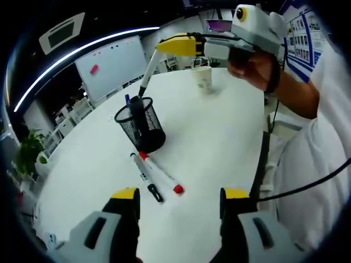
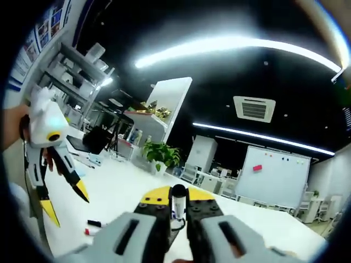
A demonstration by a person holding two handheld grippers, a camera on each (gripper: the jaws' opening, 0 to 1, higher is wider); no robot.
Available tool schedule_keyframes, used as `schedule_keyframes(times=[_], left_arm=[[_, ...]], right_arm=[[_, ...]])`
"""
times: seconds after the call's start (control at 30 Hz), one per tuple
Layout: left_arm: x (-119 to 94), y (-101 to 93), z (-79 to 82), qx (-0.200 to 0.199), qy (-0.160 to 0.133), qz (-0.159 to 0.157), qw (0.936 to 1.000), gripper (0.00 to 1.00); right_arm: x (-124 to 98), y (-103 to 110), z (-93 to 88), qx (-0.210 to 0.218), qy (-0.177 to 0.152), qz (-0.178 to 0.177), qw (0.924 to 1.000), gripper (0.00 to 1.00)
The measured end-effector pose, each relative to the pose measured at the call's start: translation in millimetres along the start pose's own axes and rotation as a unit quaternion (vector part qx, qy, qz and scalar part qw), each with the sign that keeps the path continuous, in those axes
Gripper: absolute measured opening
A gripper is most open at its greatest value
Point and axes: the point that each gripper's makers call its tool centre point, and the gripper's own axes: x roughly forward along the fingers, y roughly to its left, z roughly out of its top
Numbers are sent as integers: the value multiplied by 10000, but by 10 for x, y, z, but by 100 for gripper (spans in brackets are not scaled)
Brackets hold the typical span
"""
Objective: Place the scattered laser pointers and whiteboard markers into the pen holder and stack the scattered paper cups together
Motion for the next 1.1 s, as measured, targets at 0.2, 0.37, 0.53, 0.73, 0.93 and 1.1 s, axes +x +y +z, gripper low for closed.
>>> schedule_keyframes(times=[0.2, 0.37, 0.53, 0.73, 0.93, 1.1], left_arm=[[4, 11, -18, -43, 18, 21, 10000, 59], [20, -12, -12, -49, 16, -16, 10000, 59], [34, -26, -22, -38, 29, -52, 10000, 59], [36, -34, -30, -56, 29, -62, 10000, 59], [69, -28, -51, -58, 53, -63, 9999, 59], [64, -26, -40, -52, 34, -81, 9999, 59]], right_arm=[[36, 39, -33, 59, 33, 85, 9999, 9], [27, 71, -124, 137, 204, 147, 9996, 9], [-5, 111, -128, 141, 280, 192, 9993, 9], [13, 86, -175, 214, 366, 173, 9990, 9], [186, 23, -389, 383, 520, 153, 9978, 9], [231, -1, -441, 444, 583, 148, 9972, 10]])
